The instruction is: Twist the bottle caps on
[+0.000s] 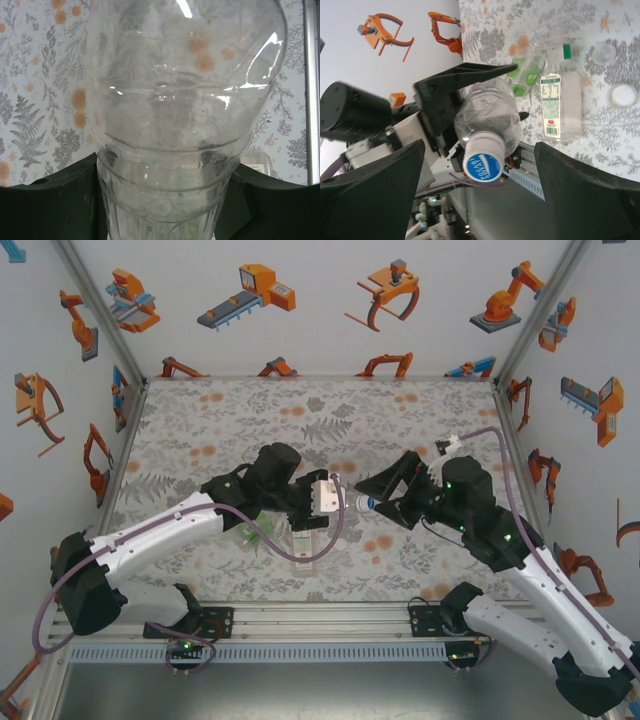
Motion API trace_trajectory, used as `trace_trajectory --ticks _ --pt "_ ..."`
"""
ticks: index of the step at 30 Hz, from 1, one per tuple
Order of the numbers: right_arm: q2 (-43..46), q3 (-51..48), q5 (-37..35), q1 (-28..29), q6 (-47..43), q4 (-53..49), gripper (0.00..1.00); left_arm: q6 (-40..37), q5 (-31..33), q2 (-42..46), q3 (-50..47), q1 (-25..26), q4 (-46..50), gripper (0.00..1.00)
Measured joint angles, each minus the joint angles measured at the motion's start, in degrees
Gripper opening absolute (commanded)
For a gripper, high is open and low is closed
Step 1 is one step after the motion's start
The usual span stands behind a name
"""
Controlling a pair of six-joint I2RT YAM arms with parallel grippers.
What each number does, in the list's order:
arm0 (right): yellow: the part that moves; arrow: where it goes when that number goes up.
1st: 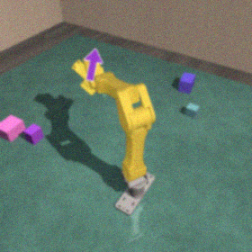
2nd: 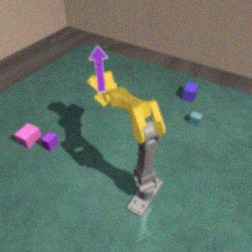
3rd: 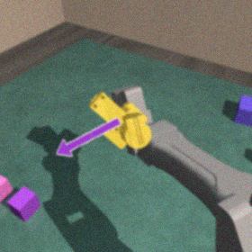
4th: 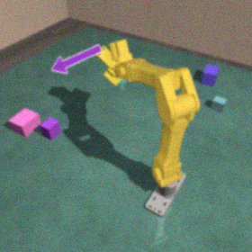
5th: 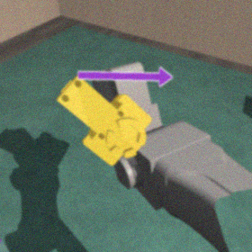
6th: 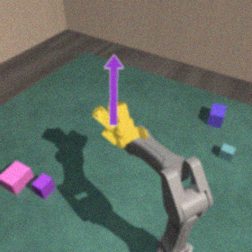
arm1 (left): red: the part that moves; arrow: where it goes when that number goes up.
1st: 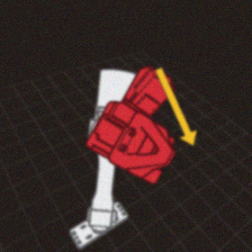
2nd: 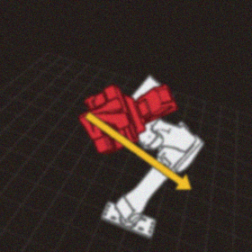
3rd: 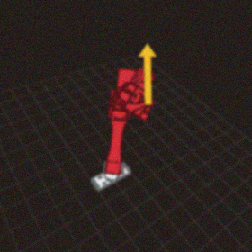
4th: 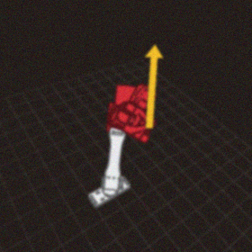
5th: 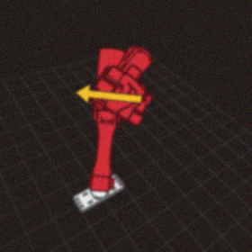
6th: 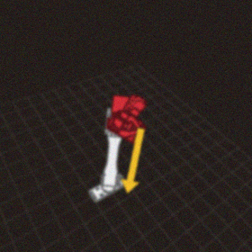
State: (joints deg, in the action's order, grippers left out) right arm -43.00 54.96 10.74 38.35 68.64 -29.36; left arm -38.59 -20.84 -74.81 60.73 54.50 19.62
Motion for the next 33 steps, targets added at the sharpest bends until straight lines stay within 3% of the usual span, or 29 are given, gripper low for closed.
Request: trace_trajectory --ticks 6,12,24,26,33 --pt "0.59 3.61 -1.40 0.00 -13.81 -0.09 0.71 1.18 -4.35 0.02 1.97 -1.03 5.73 0.00" --pt "0.55 3.80 2.34 0.00 -32.72 0.90 0.69 3.10 -10.34 0.72 2.05 -2.58 11.13 0.00" --pt "4.83 2.89 24.68 0.00 -67.71 4.79 0.66 4.72 -19.04 2.69 2.05 -4.74 17.49 0.00" --pt "4.59 2.60 28.15 0.02 -70.99 4.85 0.61 4.68 -19.93 2.58 2.05 -4.83 18.32 0.00" --pt "2.49 -0.15 34.93 0.04 -76.35 6.78 0.64 4.50 -21.99 2.23 2.05 -4.83 19.41 0.00"
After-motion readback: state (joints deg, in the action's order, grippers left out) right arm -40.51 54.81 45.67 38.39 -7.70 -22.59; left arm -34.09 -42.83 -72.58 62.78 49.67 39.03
